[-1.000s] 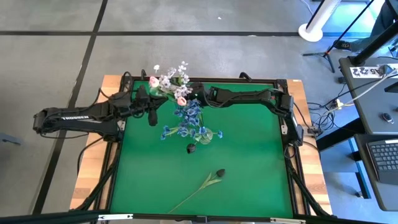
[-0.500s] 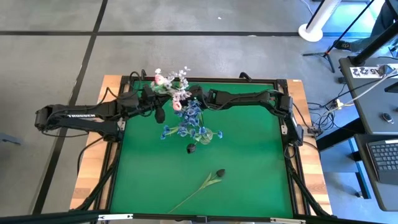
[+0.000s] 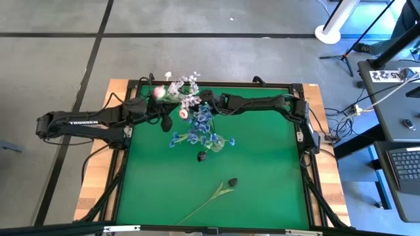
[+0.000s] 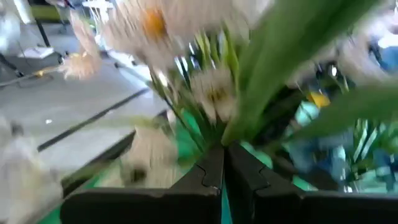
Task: Sort flowers into vase by color
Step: Put the pink flowers into the blue transparent vase, then move the blue vase slightly to the right
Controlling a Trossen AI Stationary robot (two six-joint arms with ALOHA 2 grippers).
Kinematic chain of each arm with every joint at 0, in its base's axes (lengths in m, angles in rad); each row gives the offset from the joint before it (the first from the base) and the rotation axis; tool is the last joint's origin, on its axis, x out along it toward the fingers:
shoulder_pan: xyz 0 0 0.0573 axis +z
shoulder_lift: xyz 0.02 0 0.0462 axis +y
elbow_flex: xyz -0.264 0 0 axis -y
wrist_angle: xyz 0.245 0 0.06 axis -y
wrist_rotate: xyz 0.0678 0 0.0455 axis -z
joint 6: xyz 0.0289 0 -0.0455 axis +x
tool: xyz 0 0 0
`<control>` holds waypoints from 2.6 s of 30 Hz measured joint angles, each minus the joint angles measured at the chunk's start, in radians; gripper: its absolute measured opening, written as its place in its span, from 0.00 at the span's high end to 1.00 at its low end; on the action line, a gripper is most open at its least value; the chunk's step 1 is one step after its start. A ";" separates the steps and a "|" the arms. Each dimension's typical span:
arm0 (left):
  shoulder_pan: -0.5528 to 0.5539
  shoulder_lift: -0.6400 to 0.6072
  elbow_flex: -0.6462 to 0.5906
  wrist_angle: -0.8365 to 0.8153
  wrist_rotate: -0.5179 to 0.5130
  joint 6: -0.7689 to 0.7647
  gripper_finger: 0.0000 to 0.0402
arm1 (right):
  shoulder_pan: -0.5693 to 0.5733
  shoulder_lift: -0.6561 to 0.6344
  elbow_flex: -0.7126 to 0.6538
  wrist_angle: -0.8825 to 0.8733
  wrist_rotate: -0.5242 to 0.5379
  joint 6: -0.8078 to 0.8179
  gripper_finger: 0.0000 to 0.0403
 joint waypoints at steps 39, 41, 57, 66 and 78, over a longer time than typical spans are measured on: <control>-0.114 -0.202 -0.003 -0.008 0.023 0.026 1.00 | -0.006 -0.005 0.005 0.066 -0.060 0.036 0.38; -0.140 -0.202 -0.003 0.012 0.024 0.050 0.98 | -0.006 -0.005 0.005 0.066 -0.060 0.036 0.38; -0.183 -0.096 -0.001 0.273 -0.111 0.242 0.64 | -0.006 -0.004 0.004 0.065 -0.062 0.036 0.38; -0.180 -0.052 -0.001 0.308 -0.223 0.261 0.65 | -0.006 -0.004 0.004 0.065 -0.062 0.036 0.38; -0.172 -0.043 -0.001 0.390 -0.194 0.269 0.74 | -0.006 -0.004 0.004 0.065 -0.071 0.036 0.38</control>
